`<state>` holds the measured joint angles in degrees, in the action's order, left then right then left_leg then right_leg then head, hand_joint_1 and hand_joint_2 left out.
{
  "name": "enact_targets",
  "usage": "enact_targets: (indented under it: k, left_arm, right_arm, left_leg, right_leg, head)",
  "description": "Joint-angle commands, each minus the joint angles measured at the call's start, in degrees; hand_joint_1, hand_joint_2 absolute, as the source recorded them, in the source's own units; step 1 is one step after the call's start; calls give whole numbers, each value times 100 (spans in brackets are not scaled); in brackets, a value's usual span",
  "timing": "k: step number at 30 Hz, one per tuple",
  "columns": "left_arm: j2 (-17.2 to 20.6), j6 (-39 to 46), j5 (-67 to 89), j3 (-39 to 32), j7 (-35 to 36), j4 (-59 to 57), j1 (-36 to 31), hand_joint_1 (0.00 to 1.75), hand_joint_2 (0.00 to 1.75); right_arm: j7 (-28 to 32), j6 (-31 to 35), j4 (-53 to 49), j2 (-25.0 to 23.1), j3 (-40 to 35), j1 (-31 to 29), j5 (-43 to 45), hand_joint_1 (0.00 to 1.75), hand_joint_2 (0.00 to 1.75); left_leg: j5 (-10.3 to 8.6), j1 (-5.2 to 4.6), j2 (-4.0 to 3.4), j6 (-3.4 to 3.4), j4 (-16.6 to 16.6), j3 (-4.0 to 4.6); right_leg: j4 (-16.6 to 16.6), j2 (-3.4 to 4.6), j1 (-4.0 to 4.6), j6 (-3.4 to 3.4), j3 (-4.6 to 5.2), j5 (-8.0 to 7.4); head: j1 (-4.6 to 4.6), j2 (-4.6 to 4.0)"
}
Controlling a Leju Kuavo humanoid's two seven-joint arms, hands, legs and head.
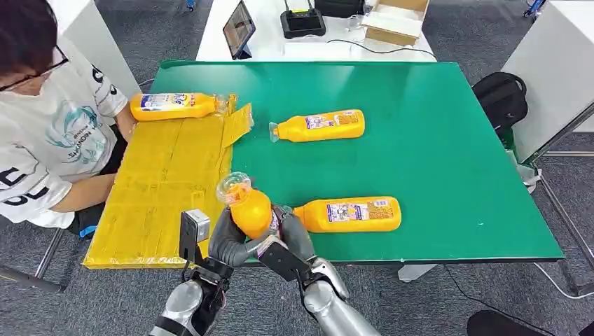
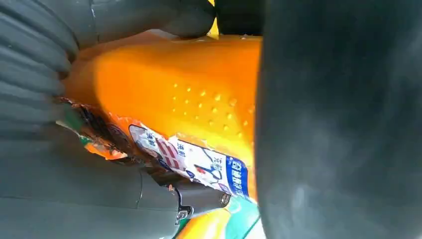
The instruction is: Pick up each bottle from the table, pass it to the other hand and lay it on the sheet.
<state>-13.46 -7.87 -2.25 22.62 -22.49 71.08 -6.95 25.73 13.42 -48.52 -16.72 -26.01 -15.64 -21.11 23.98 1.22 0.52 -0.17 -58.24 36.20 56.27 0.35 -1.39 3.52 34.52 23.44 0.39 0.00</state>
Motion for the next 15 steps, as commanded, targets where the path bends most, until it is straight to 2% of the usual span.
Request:
enact_targets:
  k: [1,9,11,15]
  left_arm:
    - [-17,-263,160,666,55,-583,-394,175,175]
    - [-10,-225,278,701,-60,-541,-411,175,175]
    - [-12,-207,302,700,-77,-524,-411,175,175]
    - [5,-206,353,705,-121,-517,-430,175,175]
  right_arm:
    - [115,-25,833,-178,-626,-326,-98,175,175]
    - [201,-18,942,-219,-543,-373,-22,175,175]
    - [223,-33,932,-226,-522,-372,11,175,175]
    - [246,-57,901,-218,-501,-339,53,175,175]
  left_leg:
    - [10,1,-4,6,1,-26]
    - [6,-1,-3,5,2,-19]
    - [16,2,-6,9,2,-40]
    - [5,0,-1,5,2,-19]
  right_leg:
    - [-2,-3,5,-17,-26,9]
    - [-1,-3,2,-12,-17,5]
    - [-3,-5,8,-22,-39,14]
    - [-1,-5,3,-12,-17,6]
  head:
    - [0,0]
    - [-2,0]
    - [-2,0]
    - [-2,0]
